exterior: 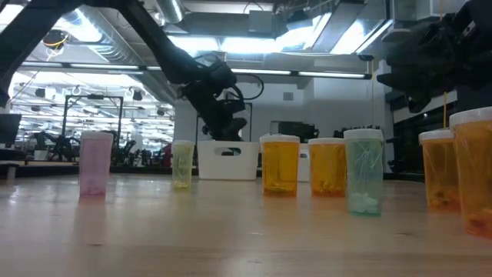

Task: Pick and place medicine bottles into bin by pill shape (circle, oval)
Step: Put the top blue tablet bottle into the white left bin, then put the pink tablet bottle into the white left bin

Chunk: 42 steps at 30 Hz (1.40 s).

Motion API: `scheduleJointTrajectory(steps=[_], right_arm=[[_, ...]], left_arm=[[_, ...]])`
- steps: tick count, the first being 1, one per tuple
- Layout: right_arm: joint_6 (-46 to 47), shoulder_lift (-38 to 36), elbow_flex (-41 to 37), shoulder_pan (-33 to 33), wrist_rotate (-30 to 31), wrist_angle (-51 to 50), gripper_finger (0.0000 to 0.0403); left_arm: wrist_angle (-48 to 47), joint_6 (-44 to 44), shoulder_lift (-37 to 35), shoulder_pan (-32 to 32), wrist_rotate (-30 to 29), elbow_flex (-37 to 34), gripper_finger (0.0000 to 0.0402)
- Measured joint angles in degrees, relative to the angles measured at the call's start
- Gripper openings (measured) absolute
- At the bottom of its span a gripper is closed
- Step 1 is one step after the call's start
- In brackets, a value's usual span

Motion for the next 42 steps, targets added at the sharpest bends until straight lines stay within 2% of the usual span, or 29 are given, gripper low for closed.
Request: scheduleJointTrajectory(steps=[11,19,24,28,32,38,42], right_arm=[[0.1,0.0,0.0,0.0,0.0,-0.9,0.0181],[0.2,0.0,0.0,0.0,0.0,-2.3,0.0181],[0.2,0.0,0.0,0.0,0.0,-2.3,0.0181],[0.2,0.0,0.0,0.0,0.0,-2.3,0.0181],[0.2,0.0,0.0,0.0,0.0,-2.5,0.0181],[0.2,0.0,0.0,0.0,0.0,-2.9,0.0181],[0.2,0.0,0.0,0.0,0.0,-2.9,0.0181]], left_arm=[[-0.5,0.5,0.1,0.0,0.0,0.1,0.0152],[0.4,0.5,0.1,0.0,0.0,0.2,0.0179],[-0.4,0.6,-0.4,-0.2,0.0,3.3,0.0184],[-10.4,-0.8,-2.2,-1.5,0.1,8.2,0.0184],[-28.7,-4.8,-7.3,-5.2,0.4,12.1,0.0184],[-49.8,-6.6,-19.1,-14.9,-0.9,12.3,0.0185],[-59.0,-7.8,-26.4,-22.6,-3.6,10.9,0.0185]])
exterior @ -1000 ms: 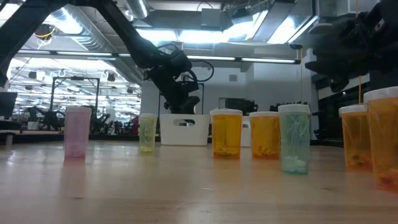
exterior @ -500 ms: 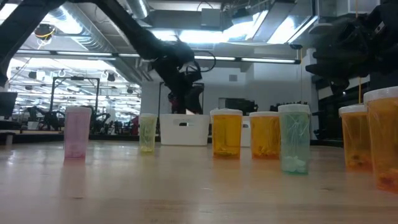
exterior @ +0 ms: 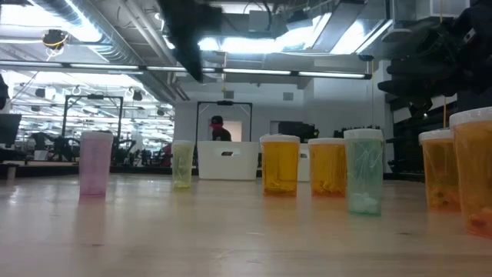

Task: Pick and place medicine bottles into bin by pill shape (circle, oval)
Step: Put the pink tablet bottle into the white left bin

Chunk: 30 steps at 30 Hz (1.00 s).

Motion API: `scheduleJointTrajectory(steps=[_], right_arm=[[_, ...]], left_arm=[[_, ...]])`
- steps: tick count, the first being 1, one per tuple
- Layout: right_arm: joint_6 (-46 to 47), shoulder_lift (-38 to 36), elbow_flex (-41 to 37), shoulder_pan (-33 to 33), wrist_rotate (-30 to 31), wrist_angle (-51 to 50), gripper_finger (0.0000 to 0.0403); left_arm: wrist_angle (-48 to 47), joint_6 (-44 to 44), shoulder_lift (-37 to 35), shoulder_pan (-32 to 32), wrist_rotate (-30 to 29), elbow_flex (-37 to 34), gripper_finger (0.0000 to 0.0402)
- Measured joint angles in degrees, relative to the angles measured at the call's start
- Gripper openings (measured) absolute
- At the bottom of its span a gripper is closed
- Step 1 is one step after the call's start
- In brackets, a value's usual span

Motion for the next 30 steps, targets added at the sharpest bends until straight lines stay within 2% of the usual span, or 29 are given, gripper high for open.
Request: scheduleJointTrajectory(steps=[5,13,20,26,30], right_arm=[[0.1,0.0,0.0,0.0,0.0,0.0,0.0181],[0.3,0.0,0.0,0.0,0.0,0.1,0.0181],[0.2,0.0,0.0,0.0,0.0,0.0,0.0181],[0.1,0.0,0.0,0.0,0.0,0.0,0.0181],[0.2,0.0,0.0,0.0,0.0,0.1,0.0181]], left_arm=[[-4.8,-6.2,-6.7,-8.5,0.9,-6.5,0.0185],[-3.9,-16.0,-9.7,-22.4,2.9,-25.6,0.0185],[16.0,-23.7,-9.7,-31.9,3.9,-37.3,0.0185],[30.4,-25.3,-9.0,-36.8,2.0,-41.0,0.0185],[32.6,-24.4,-6.8,-37.6,-0.8,-41.5,0.0185]])
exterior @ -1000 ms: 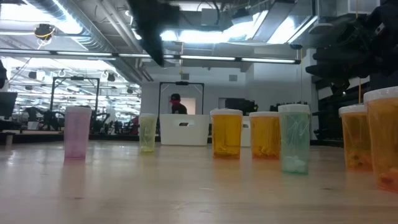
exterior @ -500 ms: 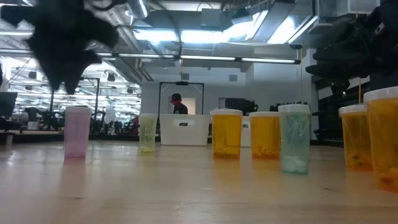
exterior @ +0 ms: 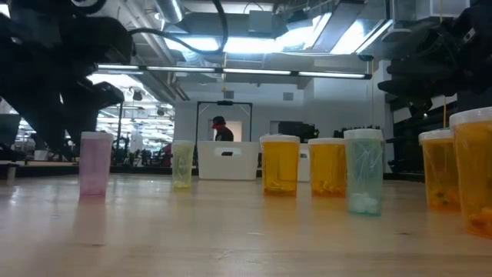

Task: Pick and place medicine bottles into bin by pill shape (circle, oval)
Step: Put the pink tablet bottle into the white left bin

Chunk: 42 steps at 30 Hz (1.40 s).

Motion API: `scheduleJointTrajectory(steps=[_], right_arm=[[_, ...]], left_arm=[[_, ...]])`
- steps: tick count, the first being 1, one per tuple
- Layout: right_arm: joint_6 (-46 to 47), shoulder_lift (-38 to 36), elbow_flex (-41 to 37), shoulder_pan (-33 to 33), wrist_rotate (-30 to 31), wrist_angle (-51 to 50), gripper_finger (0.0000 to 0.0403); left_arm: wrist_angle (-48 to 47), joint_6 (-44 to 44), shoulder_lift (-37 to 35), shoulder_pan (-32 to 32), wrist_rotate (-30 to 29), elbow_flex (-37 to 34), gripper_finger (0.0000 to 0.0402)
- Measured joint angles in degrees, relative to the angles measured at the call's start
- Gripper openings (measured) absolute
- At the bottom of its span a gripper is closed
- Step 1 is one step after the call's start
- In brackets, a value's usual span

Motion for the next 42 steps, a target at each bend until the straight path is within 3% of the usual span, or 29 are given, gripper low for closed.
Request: scheduleJointTrajectory(steps=[9,18,26,30,35,42], right_arm=[[-0.1,0.0,0.0,0.0,0.0,0.0,0.0181],[-0.1,0.0,0.0,0.0,0.0,0.0,0.0181],[-0.1,0.0,0.0,0.0,0.0,0.0,0.0181],[-0.1,0.0,0.0,0.0,0.0,0.0,0.0181],[-0.1,0.0,0.0,0.0,0.0,-0.1,0.0181],[-0.1,0.0,0.0,0.0,0.0,-0.1,0.0181]], left_arm=[[10.1,3.6,4.0,0.0,-1.6,0.0,0.0185],[10.7,3.6,4.3,0.0,-2.1,0.0,0.0179],[9.9,3.6,4.3,0.3,-2.0,1.0,0.0118],[2.0,3.7,3.6,2.8,-1.8,6.7,0.0089],[-10.5,14.4,1.6,9.3,-3.4,17.5,0.0089],[-11.1,38.2,0.8,26.9,-5.5,28.4,0.0092]])
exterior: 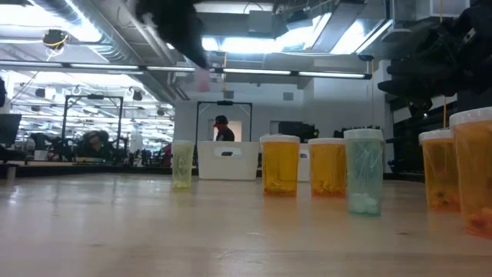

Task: Pick and place medicine bottles into bin by pill shape (circle, oval)
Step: Put the pink tablet bottle into the white left bin

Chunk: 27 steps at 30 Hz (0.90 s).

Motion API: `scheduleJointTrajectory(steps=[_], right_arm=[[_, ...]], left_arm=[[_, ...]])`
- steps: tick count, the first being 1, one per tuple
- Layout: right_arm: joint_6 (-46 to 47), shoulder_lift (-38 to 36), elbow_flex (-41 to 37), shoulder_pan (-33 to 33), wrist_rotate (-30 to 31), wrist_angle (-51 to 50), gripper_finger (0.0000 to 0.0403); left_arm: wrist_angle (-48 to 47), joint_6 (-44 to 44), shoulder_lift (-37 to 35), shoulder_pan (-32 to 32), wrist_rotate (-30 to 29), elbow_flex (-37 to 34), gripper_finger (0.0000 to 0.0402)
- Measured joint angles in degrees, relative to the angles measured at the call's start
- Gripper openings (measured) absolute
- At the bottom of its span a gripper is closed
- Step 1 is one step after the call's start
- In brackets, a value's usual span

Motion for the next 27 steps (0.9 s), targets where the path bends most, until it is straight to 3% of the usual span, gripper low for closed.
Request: scheduleJointTrajectory(steps=[6,10,16,27], right_arm=[[0.0,0.0,0.0,0.0,0.0,0.0,0.0181],[0.0,0.0,0.0,0.0,0.0,0.0,0.0181],[0.0,0.0,0.0,0.0,0.0,-0.1,0.0181],[0.0,0.0,0.0,0.0,0.0,-0.2,0.0181]], left_arm=[[7.6,4.5,2.7,19.5,10.3,1.5,0.0093],[9.6,4.6,8.3,27.3,13.0,1.5,0.0093],[14.3,6.1,17.7,32.1,17.0,2.4,0.0093],[11.9,5.6,28.9,36.1,19.6,10.1,0.0094]])
